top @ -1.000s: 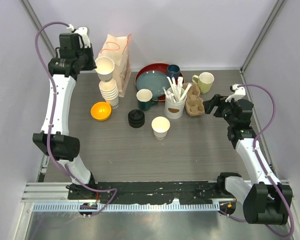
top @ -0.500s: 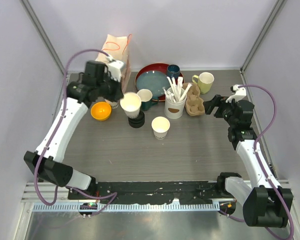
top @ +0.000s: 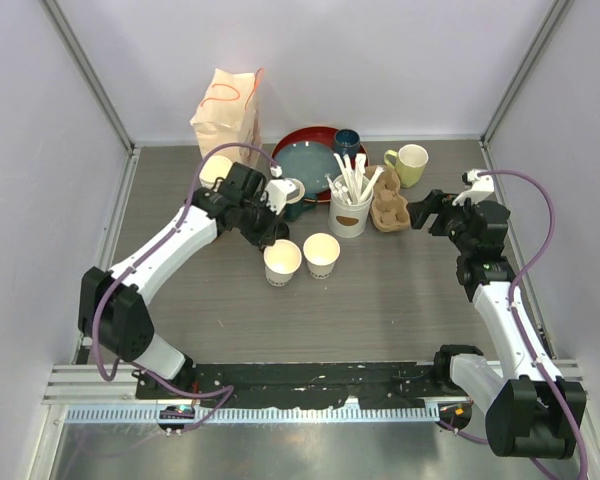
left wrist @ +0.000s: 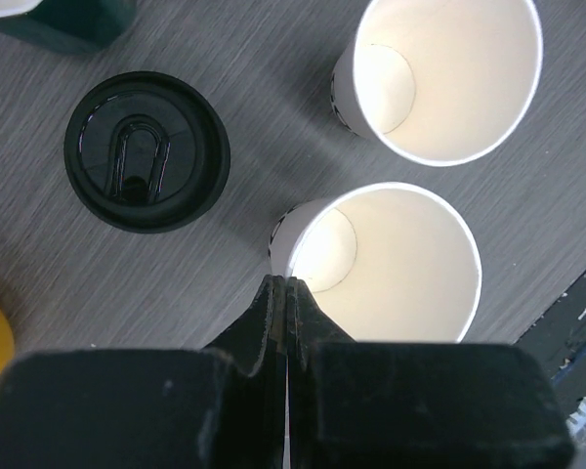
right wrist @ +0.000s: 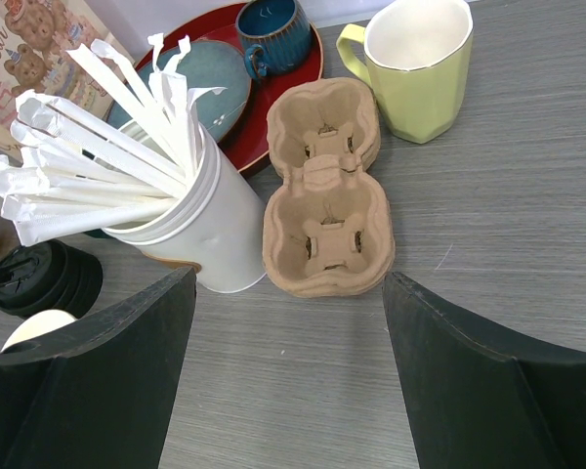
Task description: Pack the takeout coffee
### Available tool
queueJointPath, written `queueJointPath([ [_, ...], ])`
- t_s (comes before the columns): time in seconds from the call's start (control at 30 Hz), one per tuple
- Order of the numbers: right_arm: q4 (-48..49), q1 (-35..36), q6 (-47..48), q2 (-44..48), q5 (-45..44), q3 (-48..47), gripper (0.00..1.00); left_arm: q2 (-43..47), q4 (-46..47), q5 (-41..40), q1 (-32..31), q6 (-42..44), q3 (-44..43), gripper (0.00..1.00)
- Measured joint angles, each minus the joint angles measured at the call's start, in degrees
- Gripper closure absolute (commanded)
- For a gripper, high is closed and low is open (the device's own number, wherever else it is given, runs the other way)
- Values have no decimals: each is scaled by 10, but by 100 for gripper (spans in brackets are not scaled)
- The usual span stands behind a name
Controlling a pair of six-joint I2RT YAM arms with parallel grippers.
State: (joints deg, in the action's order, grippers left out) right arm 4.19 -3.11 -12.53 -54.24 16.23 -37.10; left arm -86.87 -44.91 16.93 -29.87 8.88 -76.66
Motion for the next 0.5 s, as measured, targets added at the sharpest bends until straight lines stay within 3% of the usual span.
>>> queueJointPath([
  [0.4, 0, 0, 1, 0, 0, 0, 18, -15, 80, 9, 9, 33, 63, 100],
  [0.5, 0, 0, 1, 0, 0, 0, 18, -15, 83, 11, 16, 36, 66, 87],
])
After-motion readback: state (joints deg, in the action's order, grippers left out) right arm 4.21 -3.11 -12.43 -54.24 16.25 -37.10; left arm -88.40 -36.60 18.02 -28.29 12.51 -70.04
